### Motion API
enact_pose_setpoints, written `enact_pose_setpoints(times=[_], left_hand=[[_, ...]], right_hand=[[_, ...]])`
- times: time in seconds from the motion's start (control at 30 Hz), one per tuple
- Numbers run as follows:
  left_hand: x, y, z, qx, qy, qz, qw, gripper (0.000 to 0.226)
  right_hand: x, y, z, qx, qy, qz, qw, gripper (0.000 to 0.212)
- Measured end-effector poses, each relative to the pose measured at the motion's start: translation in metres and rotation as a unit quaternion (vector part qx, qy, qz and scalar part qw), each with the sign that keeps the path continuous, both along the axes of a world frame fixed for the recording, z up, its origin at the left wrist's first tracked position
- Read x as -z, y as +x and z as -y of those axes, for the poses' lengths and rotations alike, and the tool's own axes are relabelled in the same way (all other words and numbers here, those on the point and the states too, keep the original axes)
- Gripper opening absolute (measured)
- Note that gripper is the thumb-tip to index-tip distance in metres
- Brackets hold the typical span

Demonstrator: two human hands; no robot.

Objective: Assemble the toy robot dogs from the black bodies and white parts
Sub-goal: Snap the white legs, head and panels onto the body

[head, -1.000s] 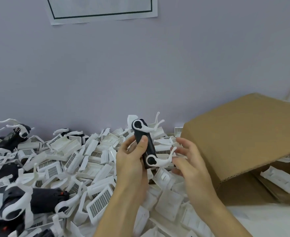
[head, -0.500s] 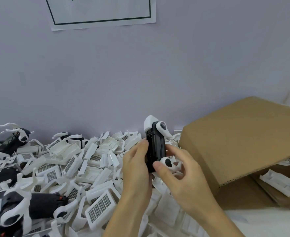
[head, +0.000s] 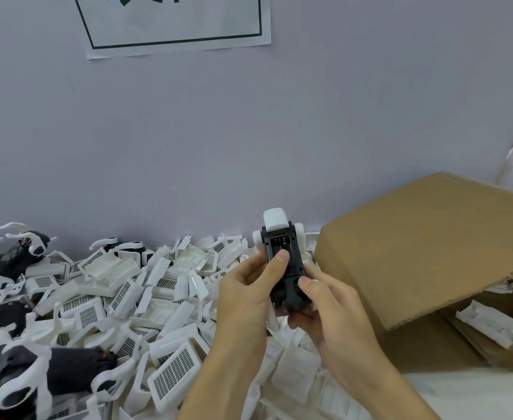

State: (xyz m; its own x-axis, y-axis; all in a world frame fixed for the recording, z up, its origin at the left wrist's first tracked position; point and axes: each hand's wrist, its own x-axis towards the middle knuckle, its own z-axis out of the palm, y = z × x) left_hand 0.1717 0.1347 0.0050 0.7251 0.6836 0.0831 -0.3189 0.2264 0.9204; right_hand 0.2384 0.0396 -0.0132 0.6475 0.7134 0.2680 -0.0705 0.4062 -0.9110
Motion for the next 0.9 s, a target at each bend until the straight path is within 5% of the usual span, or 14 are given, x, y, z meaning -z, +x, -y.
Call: enact_pose_setpoints(times=[0.13, 0.27, 0.4, 0.5, 0.63, 0.8, 0.9], left_hand=[[0.000, -0.002, 0.000, 0.062, -0.013, -0.022, 0.998, 0.036], [0.001, -0.001, -0.002, 0.059, -0.045, -0.016, 0.997, 0.047], [0.002, -0.002, -0.008, 0.016, -0.029, -0.009, 0.999, 0.047], [0.001, -0.005, -0.015, -0.059, -0.025, 0.009, 0.998, 0.041], [0.003, -0.007, -0.025, -0.132, -0.008, -0.009, 0.991, 0.023], [0.002, -0.007, -0.024, -0.130, -0.004, -0.007, 0.991, 0.020], [0.003, -0.006, -0.023, -0.122, -0.001, -0.003, 0.992, 0.021]], right_hand=[[-0.002, -0.001, 0.001, -0.062, 0.014, -0.060, 0.996, 0.035], [-0.002, 0.000, 0.004, -0.066, -0.043, -0.027, 0.996, 0.024], [-0.005, 0.001, 0.005, 0.022, -0.140, 0.080, 0.987, 0.042], [-0.003, 0.011, 0.008, 0.112, -0.190, 0.126, 0.967, 0.019], [0.011, 0.022, 0.012, 0.129, -0.299, 0.270, 0.906, 0.017], [0.030, 0.014, 0.006, 0.058, -0.445, 0.470, 0.760, 0.027], [0.027, 0.012, 0.004, 0.061, -0.454, 0.488, 0.743, 0.024]])
